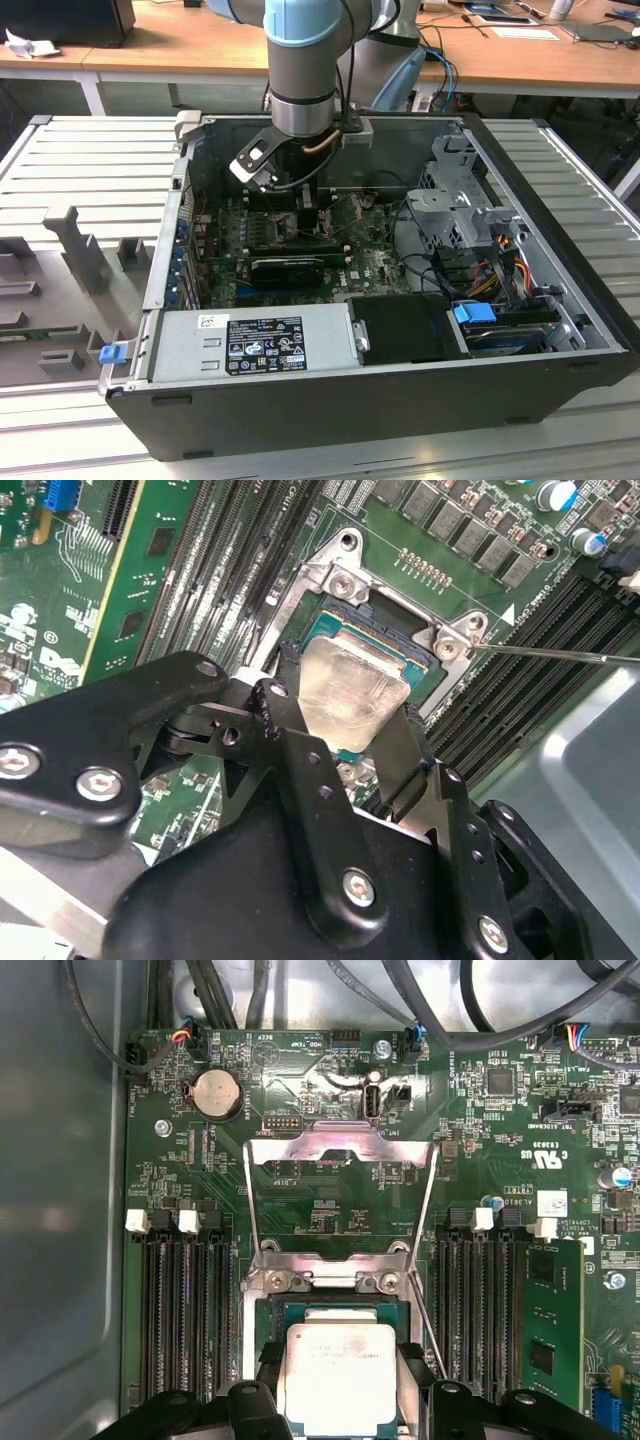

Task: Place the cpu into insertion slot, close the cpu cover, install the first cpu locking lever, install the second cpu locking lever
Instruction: 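Place the cpu into insertion slot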

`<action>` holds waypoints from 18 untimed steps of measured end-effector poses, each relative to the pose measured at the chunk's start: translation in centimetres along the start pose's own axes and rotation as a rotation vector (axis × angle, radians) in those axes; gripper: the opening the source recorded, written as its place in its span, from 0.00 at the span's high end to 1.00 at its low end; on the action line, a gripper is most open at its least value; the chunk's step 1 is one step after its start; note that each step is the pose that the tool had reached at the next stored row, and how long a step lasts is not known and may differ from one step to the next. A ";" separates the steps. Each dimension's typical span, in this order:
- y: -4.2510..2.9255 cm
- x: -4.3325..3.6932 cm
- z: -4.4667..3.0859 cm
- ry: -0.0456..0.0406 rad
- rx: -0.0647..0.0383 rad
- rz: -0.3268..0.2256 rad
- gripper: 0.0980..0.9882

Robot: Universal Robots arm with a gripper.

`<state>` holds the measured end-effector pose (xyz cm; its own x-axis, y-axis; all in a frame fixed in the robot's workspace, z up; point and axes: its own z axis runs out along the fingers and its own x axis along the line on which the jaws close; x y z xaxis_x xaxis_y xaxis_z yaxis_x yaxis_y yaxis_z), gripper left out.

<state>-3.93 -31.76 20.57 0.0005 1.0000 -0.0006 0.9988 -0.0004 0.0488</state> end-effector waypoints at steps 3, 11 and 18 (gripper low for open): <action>-0.01 0.01 0.18 0.0000 0.000 0.000 0.52; -0.02 0.17 0.22 0.0000 0.000 0.001 0.43; 0.00 0.53 -0.05 0.0023 0.000 0.000 0.43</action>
<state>-3.93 -31.23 20.62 0.0008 1.0000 0.0017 0.9988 -0.0009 0.0486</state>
